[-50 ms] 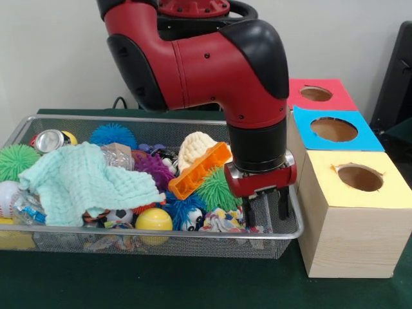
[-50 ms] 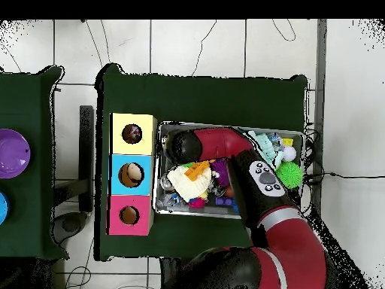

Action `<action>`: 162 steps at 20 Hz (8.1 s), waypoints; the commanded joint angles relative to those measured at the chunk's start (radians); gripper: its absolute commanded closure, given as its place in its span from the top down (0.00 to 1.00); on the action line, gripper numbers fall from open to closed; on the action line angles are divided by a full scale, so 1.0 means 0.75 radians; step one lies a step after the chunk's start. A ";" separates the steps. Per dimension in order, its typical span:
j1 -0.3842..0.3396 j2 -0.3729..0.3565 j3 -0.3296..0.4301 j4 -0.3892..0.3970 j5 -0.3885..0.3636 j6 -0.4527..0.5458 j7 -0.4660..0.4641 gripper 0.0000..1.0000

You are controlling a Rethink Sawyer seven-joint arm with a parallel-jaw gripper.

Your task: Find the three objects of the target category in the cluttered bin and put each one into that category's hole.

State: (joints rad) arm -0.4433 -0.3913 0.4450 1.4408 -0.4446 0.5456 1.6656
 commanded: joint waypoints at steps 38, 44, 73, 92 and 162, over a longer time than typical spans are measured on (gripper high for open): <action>0.106 0.071 -0.179 -0.130 -0.006 0.243 -0.080 1.00; 0.066 0.040 -0.166 -0.066 -0.011 0.258 -0.105 1.00; 0.017 -0.062 -0.085 0.014 0.031 0.172 -0.079 0.00; -0.235 -0.374 0.223 0.318 0.158 0.080 -0.124 0.00; -0.412 -0.087 0.629 0.509 -0.140 -0.427 -0.018 0.00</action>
State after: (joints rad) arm -0.7675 -0.5053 0.8989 1.8372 -0.4918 0.2483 1.6654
